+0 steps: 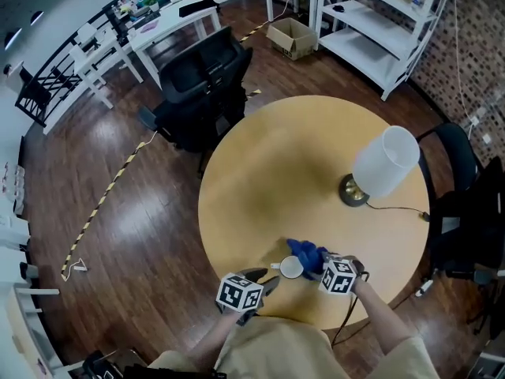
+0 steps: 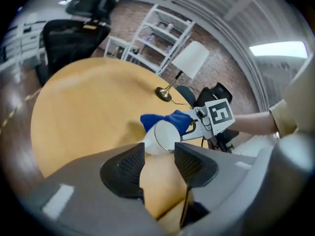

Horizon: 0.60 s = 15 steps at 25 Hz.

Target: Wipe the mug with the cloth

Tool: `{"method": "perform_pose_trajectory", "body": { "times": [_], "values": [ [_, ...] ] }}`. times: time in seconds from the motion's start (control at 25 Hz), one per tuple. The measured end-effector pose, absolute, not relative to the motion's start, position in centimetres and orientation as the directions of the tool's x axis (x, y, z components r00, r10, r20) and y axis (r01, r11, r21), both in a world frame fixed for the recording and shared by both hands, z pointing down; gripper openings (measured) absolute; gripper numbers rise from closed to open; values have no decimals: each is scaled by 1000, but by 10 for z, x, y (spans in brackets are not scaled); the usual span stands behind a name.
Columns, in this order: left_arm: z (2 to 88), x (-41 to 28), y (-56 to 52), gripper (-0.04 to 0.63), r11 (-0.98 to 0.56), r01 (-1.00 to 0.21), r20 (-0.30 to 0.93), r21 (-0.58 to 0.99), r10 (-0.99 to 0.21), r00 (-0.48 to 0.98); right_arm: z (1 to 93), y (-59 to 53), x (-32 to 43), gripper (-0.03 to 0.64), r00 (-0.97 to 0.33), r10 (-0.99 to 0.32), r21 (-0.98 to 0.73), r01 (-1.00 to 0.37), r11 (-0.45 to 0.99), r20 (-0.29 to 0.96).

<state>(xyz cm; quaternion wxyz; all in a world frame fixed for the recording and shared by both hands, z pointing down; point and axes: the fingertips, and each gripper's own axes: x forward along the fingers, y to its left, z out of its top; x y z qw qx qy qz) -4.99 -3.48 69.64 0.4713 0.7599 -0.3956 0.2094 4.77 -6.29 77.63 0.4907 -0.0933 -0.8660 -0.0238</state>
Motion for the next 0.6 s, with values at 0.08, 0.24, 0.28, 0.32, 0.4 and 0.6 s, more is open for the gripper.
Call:
{"method": "perform_pose_trajectory", "body": {
  "times": [0.08,0.24,0.28,0.32,0.4,0.6],
  "values": [
    [712,-27,-17,183,-101,-753,673,650,-383,632,777,-62,47,74,-507,131,-46,178,983,852],
    [722,-2,-31,192,98,-647,605,756,-481,634,778,-60,48,74,-508,122,-28,188,982,852],
    [724,-5,-37,177,132,-650,614,748,-509,603,778,-60,49,74,-509,120,-25,189,982,852],
    [726,-11,-42,160,162,-662,631,732,-528,569,779,-60,49,74,-511,119,-23,191,981,851],
    [733,-20,-47,143,215,-683,670,698,-533,516,779,-56,48,74,-512,125,-21,204,979,850],
    [748,-31,-52,169,280,-724,740,630,-499,451,780,-46,39,74,-517,120,-7,215,977,848]
  ]
}}
